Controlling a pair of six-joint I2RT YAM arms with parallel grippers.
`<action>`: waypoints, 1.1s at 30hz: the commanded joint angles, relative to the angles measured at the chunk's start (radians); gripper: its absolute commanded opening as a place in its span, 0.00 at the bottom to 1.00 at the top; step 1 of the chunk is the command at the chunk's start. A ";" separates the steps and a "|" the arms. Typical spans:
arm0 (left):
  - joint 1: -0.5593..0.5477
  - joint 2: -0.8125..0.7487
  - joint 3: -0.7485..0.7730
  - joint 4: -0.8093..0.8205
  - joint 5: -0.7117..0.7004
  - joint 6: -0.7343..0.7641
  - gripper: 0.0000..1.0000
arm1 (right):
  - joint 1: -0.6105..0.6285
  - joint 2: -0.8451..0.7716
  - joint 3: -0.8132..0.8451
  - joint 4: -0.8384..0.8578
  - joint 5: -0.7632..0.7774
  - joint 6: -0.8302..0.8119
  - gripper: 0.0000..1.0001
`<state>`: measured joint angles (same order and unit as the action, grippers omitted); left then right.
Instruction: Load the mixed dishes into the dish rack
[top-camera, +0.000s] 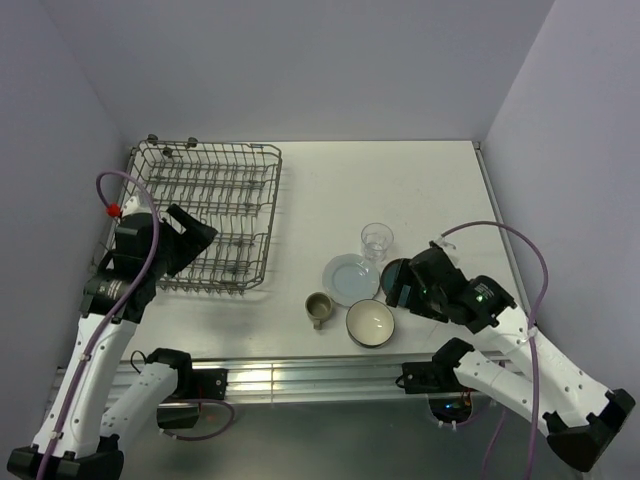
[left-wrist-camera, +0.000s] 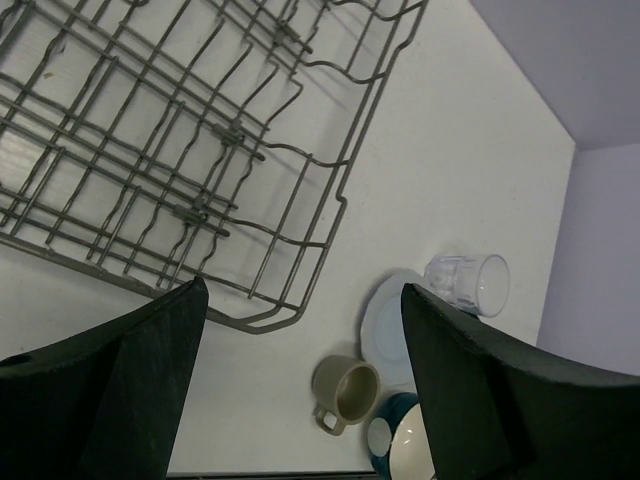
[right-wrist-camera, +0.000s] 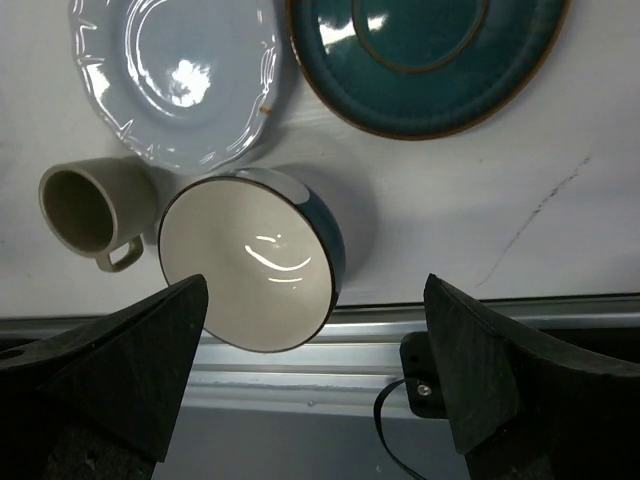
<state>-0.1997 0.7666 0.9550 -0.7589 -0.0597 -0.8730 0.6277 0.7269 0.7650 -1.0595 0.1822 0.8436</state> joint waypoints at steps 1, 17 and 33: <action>0.002 -0.044 0.014 0.076 0.052 0.031 0.84 | 0.041 -0.049 -0.023 -0.014 0.000 0.092 0.95; 0.003 -0.075 0.025 0.078 0.109 0.068 0.84 | 0.132 0.040 -0.220 0.159 0.000 0.199 0.88; 0.003 -0.052 0.024 0.090 0.181 0.104 0.84 | 0.216 0.151 -0.288 0.293 0.057 0.265 0.26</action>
<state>-0.1997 0.7101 0.9550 -0.7143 0.0853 -0.7998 0.8356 0.8772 0.4835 -0.7986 0.1837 1.0771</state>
